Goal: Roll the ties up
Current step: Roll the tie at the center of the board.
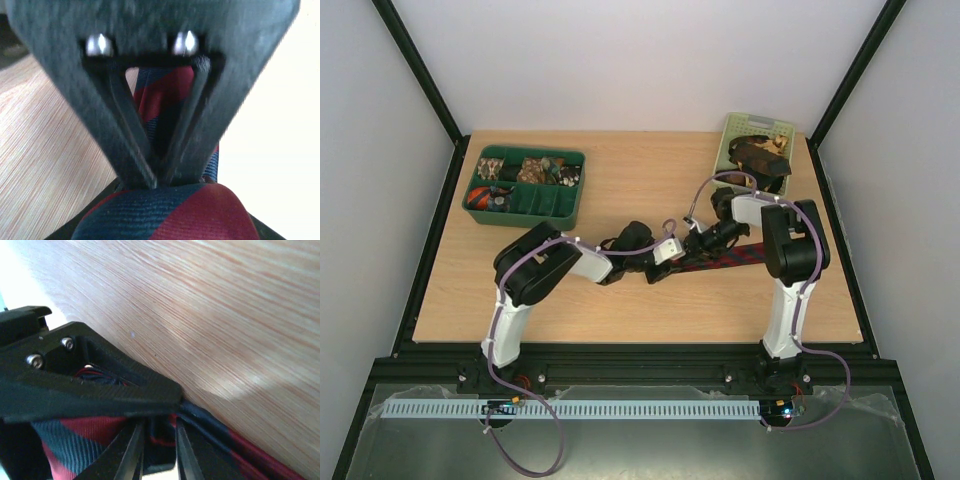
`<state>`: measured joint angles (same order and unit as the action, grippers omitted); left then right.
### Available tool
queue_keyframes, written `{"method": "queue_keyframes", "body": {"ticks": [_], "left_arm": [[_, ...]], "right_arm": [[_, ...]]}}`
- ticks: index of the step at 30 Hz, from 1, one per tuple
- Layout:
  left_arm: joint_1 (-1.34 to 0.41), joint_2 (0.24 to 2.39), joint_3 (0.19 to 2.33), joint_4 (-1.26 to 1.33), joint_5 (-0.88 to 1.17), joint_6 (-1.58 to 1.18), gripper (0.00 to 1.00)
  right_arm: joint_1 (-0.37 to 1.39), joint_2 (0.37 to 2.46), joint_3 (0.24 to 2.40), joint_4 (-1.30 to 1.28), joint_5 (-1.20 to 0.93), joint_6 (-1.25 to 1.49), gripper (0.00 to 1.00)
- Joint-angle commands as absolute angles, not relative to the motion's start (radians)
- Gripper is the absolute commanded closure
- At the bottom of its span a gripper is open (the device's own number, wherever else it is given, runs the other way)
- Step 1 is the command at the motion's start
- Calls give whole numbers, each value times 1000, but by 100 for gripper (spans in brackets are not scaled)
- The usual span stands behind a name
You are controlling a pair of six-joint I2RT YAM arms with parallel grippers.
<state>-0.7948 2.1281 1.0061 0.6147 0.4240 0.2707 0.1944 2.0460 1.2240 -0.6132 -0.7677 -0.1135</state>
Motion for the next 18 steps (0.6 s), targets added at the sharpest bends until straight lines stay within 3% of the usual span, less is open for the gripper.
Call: {"method": "queue_keyframes", "body": {"ticks": [1, 9, 18], "left_arm": [[-761, 2150, 934, 261, 342, 346, 63], [-760, 2171, 962, 175, 351, 373, 62], [-760, 2167, 953, 163, 350, 395, 62]], "right_arm": [[156, 2062, 1259, -748, -678, -187, 74], [145, 1991, 1219, -775, -938, -93, 51], [197, 2017, 1216, -662, -966, 10, 54]]}}
